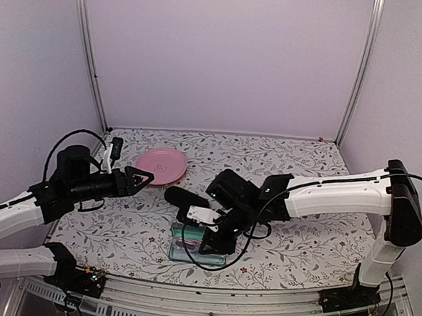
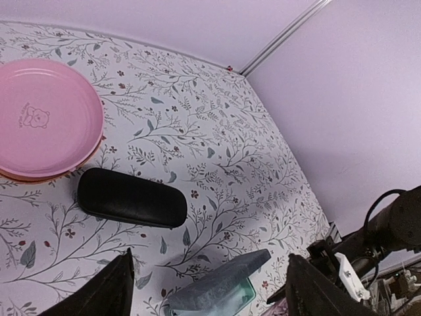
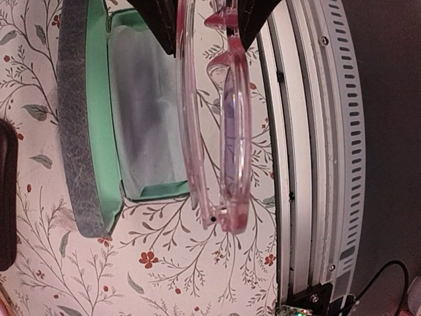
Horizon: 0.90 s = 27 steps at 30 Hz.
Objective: Organize the sunglasses
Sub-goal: Place the sunglasses in the sunglasses case.
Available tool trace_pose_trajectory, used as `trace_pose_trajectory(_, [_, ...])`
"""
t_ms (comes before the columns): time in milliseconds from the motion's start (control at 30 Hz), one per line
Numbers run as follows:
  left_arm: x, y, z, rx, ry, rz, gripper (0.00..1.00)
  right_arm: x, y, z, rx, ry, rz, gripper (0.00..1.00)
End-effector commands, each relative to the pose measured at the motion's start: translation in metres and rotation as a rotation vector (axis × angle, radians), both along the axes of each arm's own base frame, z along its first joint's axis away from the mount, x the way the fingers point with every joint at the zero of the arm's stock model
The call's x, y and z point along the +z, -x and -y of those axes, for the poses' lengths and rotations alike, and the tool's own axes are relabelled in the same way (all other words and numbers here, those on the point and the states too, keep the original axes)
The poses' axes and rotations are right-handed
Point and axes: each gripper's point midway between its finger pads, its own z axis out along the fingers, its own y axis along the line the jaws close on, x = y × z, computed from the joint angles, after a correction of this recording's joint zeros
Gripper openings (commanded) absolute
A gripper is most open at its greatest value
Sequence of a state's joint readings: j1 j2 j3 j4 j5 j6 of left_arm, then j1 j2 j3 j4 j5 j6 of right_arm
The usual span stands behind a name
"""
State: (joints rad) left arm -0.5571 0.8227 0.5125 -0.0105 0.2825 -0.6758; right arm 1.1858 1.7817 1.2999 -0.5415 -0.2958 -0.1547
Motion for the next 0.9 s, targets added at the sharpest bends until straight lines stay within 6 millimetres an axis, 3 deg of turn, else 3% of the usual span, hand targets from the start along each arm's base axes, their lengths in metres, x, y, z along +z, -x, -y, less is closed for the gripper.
trace_pose_trajectory(0, [0.010,-0.004,-0.006,0.012,-0.017,0.031,0.81,0.001,0.005,-0.023,0.069,-0.019,0.002,0.28])
trace_pose_trajectory(267, [0.013,-0.009,-0.007,0.024,-0.028,0.051,0.84,-0.021,0.000,-0.035,0.105,0.028,0.007,0.28])
trace_pose_trajectory(467, [0.014,-0.011,-0.011,0.041,-0.051,0.074,0.94,-0.038,-0.002,-0.035,0.110,0.069,0.005,0.28])
trace_pose_trajectory(867, [0.010,-0.012,-0.010,0.038,-0.047,0.069,0.95,-0.059,-0.011,-0.028,0.087,0.120,0.001,0.28])
